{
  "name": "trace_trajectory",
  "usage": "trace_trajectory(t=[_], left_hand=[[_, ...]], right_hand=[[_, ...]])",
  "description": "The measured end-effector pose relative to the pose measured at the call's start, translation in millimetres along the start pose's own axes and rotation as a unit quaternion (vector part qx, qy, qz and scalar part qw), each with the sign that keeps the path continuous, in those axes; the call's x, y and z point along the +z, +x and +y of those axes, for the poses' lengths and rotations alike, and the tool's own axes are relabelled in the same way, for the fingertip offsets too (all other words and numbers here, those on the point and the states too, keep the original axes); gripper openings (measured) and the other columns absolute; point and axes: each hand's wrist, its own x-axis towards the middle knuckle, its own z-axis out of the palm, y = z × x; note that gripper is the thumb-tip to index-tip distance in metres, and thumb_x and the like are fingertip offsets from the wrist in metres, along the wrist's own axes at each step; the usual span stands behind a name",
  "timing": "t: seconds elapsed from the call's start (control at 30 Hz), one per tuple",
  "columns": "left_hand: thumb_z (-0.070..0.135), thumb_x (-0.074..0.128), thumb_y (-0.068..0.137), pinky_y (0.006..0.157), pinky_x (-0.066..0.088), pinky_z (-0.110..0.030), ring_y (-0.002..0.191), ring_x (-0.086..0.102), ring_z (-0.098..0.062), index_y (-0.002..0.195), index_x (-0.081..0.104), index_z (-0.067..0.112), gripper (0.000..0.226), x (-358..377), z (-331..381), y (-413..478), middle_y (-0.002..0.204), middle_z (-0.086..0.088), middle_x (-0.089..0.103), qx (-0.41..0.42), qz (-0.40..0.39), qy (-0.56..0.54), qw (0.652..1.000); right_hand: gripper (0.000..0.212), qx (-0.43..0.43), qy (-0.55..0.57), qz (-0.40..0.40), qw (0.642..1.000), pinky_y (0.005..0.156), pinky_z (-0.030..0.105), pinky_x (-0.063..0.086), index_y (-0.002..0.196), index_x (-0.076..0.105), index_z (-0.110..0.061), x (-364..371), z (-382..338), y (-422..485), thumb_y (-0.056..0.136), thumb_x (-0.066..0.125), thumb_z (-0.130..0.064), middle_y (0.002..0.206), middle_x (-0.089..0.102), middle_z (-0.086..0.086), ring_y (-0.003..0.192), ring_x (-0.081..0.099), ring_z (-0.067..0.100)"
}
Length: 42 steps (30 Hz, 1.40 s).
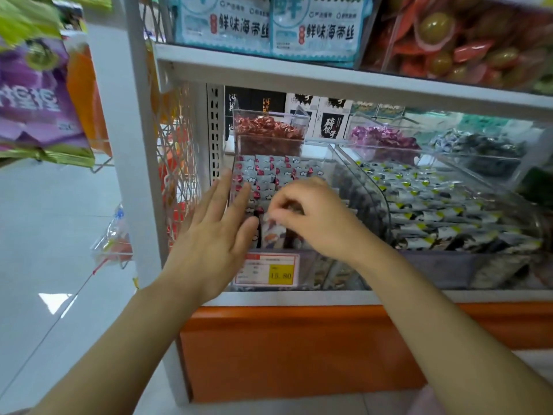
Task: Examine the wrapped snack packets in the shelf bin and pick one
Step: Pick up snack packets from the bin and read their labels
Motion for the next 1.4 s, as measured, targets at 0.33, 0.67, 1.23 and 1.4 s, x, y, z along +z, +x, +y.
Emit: trace_trajectory(t=[0.33,0.67,1.23,1.4], left_hand=[[0.064,0.036,0.080,0.108,0.016,-0.044,0.135,0.015,-0.012,0.121,0.061,0.027,0.060,-11.1,27.4,-4.1,0.150,0.004,0.032,0.040,0.102,-0.030,0.994],[0.060,0.042,0.085,0.086,0.015,0.000,0.113,0.038,-0.015,0.108,0.065,0.030,0.044,-21.9,31.2,-2.2,0.110,0.014,0.052,0.025,0.089,-0.116,0.989],[0.047,0.049,0.079,0.045,0.040,-0.017,0.046,0.046,-0.010,0.079,0.069,0.018,0.035,-27.5,39.6,-4.4,0.054,0.000,0.055,-0.058,0.011,-0.493,0.868],[0.041,0.052,0.079,0.045,0.041,-0.017,0.045,0.044,-0.013,0.087,0.067,0.003,0.042,-24.2,37.1,-3.2,0.054,-0.006,0.054,-0.100,-0.004,-0.573,0.813]], right_hand=[[0.013,0.070,0.342,0.229,0.909,0.056,0.025,0.048,0.086,0.057,-0.012,-34.5,11.3,-27.7,0.096,0.048,-0.012,0.080,0.056,0.008,0.060,0.055,0.014],[0.018,0.135,0.527,0.175,0.821,0.057,0.023,0.053,0.083,0.056,-0.007,-22.9,15.8,-40.1,0.096,0.044,-0.007,0.073,0.063,0.007,0.058,0.061,0.013],[0.012,0.180,0.650,0.148,0.723,0.040,0.022,0.045,0.068,0.066,-0.012,-24.8,19.9,-40.7,0.073,0.061,-0.022,0.062,0.057,0.004,0.046,0.051,0.010],[0.012,0.209,0.704,0.128,0.667,0.040,0.023,0.046,0.071,0.063,-0.010,-22.5,20.3,-40.4,0.073,0.061,-0.022,0.062,0.056,0.007,0.043,0.051,0.012]])
